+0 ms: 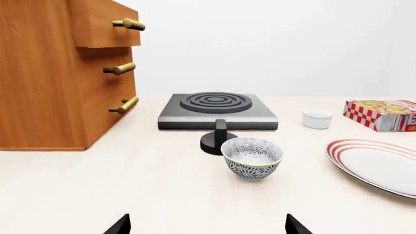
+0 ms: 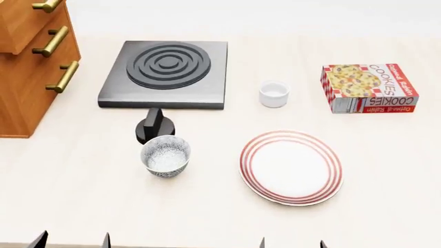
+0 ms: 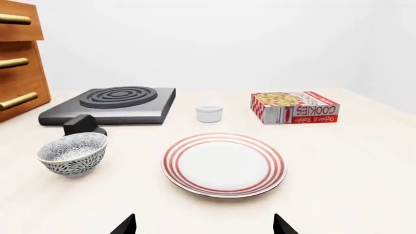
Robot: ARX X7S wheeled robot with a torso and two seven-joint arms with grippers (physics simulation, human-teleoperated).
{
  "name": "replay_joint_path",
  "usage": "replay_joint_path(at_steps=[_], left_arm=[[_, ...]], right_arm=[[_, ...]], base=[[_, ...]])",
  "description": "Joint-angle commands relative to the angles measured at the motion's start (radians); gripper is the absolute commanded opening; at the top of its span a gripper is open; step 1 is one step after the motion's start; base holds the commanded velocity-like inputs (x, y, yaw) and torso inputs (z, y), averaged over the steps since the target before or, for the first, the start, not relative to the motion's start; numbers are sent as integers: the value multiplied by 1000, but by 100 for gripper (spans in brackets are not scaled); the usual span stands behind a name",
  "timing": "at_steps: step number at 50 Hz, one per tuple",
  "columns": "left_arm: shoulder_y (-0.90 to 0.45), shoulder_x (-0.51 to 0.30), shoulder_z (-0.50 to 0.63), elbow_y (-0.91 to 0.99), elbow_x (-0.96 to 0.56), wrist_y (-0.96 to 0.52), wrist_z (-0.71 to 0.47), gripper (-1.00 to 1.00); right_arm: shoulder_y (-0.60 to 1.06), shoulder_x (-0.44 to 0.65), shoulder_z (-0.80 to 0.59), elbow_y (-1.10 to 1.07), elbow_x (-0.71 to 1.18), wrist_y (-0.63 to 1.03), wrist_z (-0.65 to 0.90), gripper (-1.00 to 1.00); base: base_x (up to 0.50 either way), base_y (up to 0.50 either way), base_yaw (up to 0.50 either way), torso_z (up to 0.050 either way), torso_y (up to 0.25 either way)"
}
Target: Pick the akita bowl on the wooden cabinet and place it on the plate.
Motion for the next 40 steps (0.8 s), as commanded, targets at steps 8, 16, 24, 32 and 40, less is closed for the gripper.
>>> replay_joint_path(at_steps=[8, 16, 24, 32, 40], left_arm=[[-5, -16, 23, -2, -12, -7, -24, 100], [-6, -21, 28, -3, -27, -7, -28, 100], [-7, -27, 35, -3, -33, -7, -35, 100], [-8, -32, 41, -4, -38, -6, -42, 100], [-9, -37, 47, -4, -43, -6, -48, 100]], right_arm=[[2, 19, -27, 1, 5, 0, 22, 100], [6, 27, -43, 5, -4, 0, 32, 100], [9, 32, -49, 7, 0, 1, 40, 100], [10, 38, -58, 9, 4, -3, 44, 100], [10, 44, -67, 9, 8, -5, 47, 100]], base=[[0, 0, 0, 50, 0], [0, 123, 0, 1, 0], [0, 500, 0, 0, 0], [0, 500, 0, 0, 0], [0, 500, 0, 0, 0]])
